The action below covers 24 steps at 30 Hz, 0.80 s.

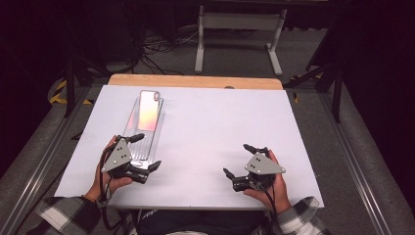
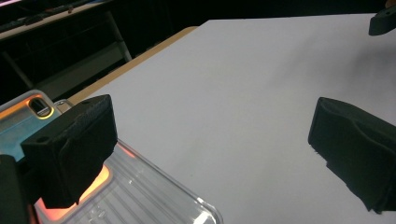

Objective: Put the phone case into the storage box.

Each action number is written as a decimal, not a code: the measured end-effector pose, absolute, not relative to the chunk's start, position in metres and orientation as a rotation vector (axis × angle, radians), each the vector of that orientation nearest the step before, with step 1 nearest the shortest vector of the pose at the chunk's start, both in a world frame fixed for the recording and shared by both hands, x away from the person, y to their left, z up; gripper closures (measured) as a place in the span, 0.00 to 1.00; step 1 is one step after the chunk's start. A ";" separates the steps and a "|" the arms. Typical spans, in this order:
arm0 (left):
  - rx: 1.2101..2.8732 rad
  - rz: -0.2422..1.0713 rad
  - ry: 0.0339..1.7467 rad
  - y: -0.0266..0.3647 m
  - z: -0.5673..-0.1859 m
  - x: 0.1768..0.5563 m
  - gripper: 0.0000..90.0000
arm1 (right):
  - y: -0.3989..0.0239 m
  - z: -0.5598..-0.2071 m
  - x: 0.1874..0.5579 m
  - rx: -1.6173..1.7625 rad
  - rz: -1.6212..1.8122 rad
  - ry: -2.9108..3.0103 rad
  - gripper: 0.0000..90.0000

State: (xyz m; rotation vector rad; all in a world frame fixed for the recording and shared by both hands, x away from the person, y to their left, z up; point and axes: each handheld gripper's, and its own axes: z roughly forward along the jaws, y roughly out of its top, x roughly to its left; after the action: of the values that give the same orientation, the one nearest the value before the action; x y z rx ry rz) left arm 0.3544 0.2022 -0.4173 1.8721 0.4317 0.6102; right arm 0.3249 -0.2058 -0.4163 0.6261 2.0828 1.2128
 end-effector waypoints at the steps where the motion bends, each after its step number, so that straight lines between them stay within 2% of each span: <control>1: 1.879 0.615 0.431 0.204 -0.418 0.354 0.02 | -0.206 -0.416 0.325 0.627 1.215 2.081 0.05; 24: 1.871 0.578 0.500 0.227 -0.428 0.347 0.02 | -0.206 -0.419 0.322 0.617 1.197 2.081 0.04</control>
State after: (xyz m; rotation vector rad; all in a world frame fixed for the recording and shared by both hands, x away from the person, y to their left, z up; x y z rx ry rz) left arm 0.3470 0.2269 -0.4279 1.8707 0.5001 0.5775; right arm 0.3222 -0.2060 -0.4187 0.6173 2.0809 1.1968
